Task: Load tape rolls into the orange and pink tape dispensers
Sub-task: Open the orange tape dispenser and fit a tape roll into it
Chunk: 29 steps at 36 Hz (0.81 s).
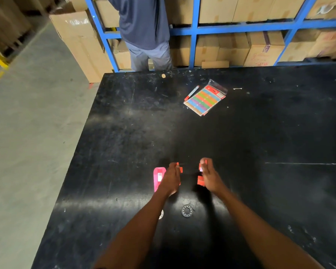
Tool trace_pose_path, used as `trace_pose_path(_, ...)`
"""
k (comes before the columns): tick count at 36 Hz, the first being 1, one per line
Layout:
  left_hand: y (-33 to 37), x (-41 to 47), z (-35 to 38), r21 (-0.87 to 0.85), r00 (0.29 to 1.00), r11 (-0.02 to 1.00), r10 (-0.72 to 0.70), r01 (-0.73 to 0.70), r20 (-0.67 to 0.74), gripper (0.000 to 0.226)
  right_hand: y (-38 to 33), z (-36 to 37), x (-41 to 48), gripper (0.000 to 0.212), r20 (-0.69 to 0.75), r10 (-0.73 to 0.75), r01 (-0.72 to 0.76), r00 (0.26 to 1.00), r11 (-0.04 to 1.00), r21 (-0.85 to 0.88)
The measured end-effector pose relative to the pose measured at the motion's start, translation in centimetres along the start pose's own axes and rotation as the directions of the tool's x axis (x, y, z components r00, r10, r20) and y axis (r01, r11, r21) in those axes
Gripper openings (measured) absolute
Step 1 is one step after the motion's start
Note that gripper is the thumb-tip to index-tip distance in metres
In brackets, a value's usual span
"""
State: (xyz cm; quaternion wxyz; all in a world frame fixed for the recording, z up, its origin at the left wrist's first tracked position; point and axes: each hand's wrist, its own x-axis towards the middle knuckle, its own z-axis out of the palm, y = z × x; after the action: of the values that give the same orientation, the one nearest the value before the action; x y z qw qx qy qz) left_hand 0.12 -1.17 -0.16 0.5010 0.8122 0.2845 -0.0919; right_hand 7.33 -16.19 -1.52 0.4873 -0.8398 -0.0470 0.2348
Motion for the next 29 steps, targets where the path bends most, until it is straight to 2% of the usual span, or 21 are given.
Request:
trace_pose_path(2, -0.4, 0.2, -0.2, 0.061, 1.000, 0.998, -0.010, 0.010, 0.005, 0.020, -0.2, -1.0, 0.1, 0.028, 0.000, -0.002, 0.002, 1.000, 1.000, -0.009)
trace_pose_path(4, -0.5, 0.2, 0.3, 0.087, 0.998, 0.994, -0.059, 0.059, -0.007, 0.026, -0.5, -1.6, 0.0, 0.030, 0.020, -0.006, 0.006, 1.000, 1.000, -0.013)
trace_pose_path(8, -0.6, 0.2, 1.6, 0.355, 1.000, 0.935, 0.013, -0.015, 0.008, 0.035, -1.1, -1.8, -0.5, 0.034, 0.091, -0.023, 0.025, 0.996, 1.000, -0.019)
trace_pose_path(12, -0.6, 0.6, 2.6, 0.493, 1.000, 0.870, 0.001, -0.002, 0.002, 0.042, -1.4, -1.7, -1.4, 0.037, 0.109, -0.015, 0.015, 0.994, 1.000, 0.000)
trace_pose_path(20, -0.8, 1.9, 3.5, 0.600, 0.999, 0.800, -0.035, 0.026, 0.004, 0.047, -1.3, -2.1, -2.6, 0.039, 0.112, -0.002, -0.001, 0.994, 1.000, 0.020)
trace_pose_path(29, -1.4, 2.2, 3.9, 0.578, 1.000, 0.816, 0.007, 0.004, -0.016, 0.055, -1.4, -1.6, -2.6, 0.039, 0.118, 0.010, -0.013, 0.993, 1.000, 0.020)
